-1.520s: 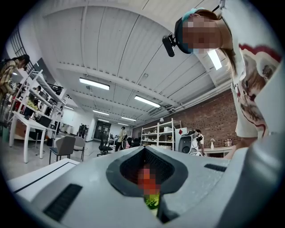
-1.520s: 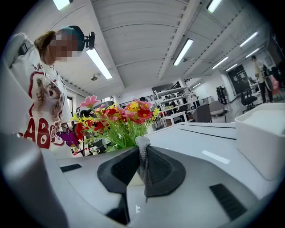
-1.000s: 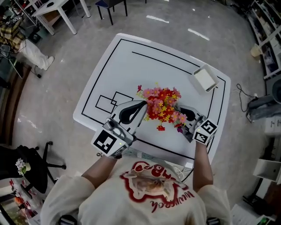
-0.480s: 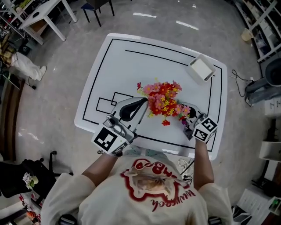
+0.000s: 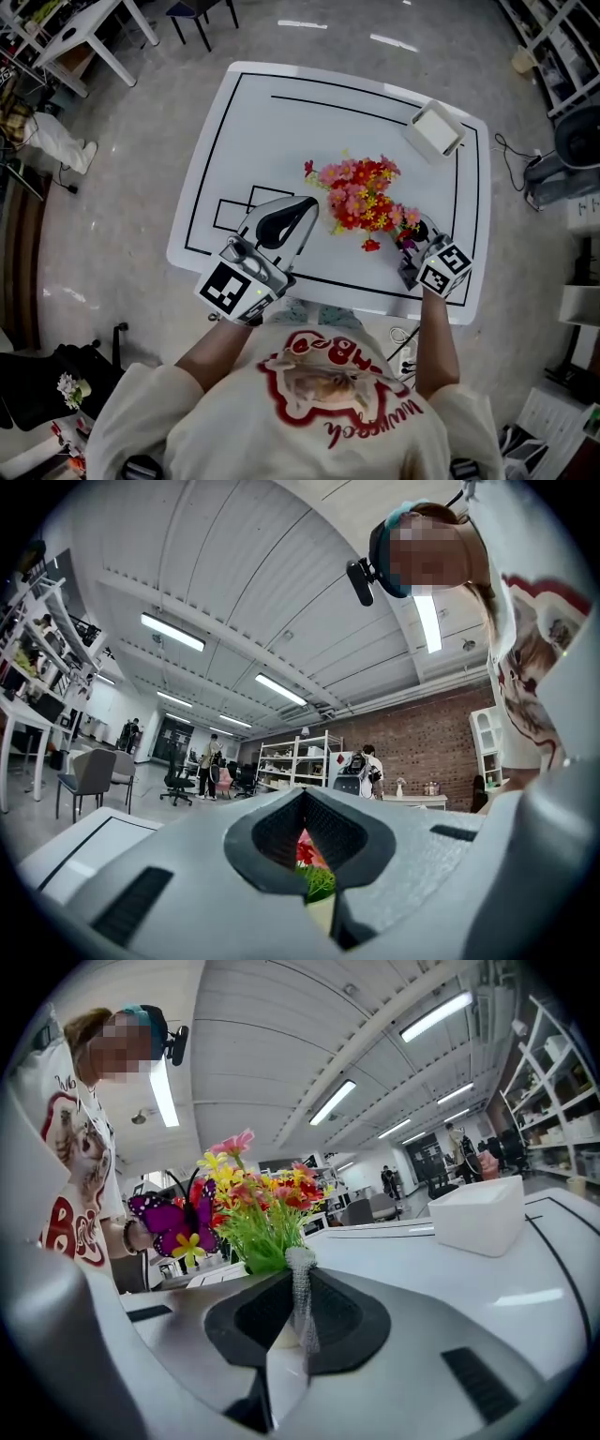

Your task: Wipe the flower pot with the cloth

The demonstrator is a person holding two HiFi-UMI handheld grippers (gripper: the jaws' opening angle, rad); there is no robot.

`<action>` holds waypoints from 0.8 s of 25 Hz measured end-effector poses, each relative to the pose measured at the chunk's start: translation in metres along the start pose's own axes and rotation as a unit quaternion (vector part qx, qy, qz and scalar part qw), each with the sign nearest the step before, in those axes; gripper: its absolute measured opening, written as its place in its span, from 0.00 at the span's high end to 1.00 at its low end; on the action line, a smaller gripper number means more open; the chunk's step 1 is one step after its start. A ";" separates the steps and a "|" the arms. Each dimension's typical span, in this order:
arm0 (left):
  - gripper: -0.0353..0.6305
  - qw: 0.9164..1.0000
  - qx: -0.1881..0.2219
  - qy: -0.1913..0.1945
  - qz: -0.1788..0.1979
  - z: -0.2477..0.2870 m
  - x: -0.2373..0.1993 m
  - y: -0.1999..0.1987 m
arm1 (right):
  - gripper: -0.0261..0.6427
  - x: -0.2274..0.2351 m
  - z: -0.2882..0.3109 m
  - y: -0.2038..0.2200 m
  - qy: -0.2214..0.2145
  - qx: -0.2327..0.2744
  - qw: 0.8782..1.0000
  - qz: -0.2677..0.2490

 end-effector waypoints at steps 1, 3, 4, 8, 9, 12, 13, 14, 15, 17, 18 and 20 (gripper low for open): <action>0.94 1.000 0.000 0.002 0.000 -0.002 0.000 0.000 | 0.90 -0.002 0.000 0.000 0.004 0.001 1.000 0.000; 0.94 1.000 -0.002 0.007 0.000 -0.006 0.001 0.000 | 0.90 -0.006 -0.001 0.000 0.010 0.002 1.000 0.002; 0.94 1.000 -0.002 0.008 0.000 -0.007 0.000 0.001 | 0.90 -0.008 -0.001 0.001 0.014 0.002 1.000 0.003; 0.94 1.000 -0.003 0.015 -0.001 -0.012 -0.001 0.002 | 0.90 -0.014 -0.002 0.004 0.030 -0.001 1.000 0.004; 0.94 1.000 -0.003 0.018 -0.001 -0.012 -0.001 0.003 | 0.90 -0.016 -0.003 0.005 0.035 -0.001 0.999 0.004; 0.94 1.000 -0.002 0.026 -0.002 -0.014 -0.001 0.003 | 0.90 -0.020 -0.003 0.007 0.048 0.001 0.999 0.009; 0.94 1.000 -0.002 0.029 -0.002 -0.015 -0.001 0.003 | 0.90 -0.022 -0.003 0.008 0.053 0.002 0.999 0.010; 0.94 0.999 -0.001 0.032 -0.002 -0.016 -0.001 0.003 | 0.90 -0.023 -0.003 0.008 0.058 0.002 0.998 0.012; 0.94 0.999 -0.001 0.034 -0.002 -0.017 -0.001 0.003 | 0.90 -0.025 -0.003 0.008 0.064 0.003 0.998 0.013; 0.94 0.999 0.000 0.038 -0.003 -0.020 -0.002 0.003 | 0.90 -0.028 -0.003 0.009 0.075 0.005 0.997 0.016; 0.94 0.999 -0.001 0.039 -0.003 -0.022 -0.002 0.004 | 0.90 -0.029 -0.003 0.009 0.080 0.006 0.997 0.017; 0.94 0.999 -0.001 0.041 -0.004 -0.024 -0.004 0.005 | 0.90 -0.031 -0.002 0.010 0.091 0.009 0.996 0.020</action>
Point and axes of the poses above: the fingertips, and each gripper's own axes: z forward along the fingers, x to its right, y out of its underside, the point moved 9 cm from there along -z, backward along the fingers, and after that the axes turned 8 degrees about -x, right-handed, at the moved point
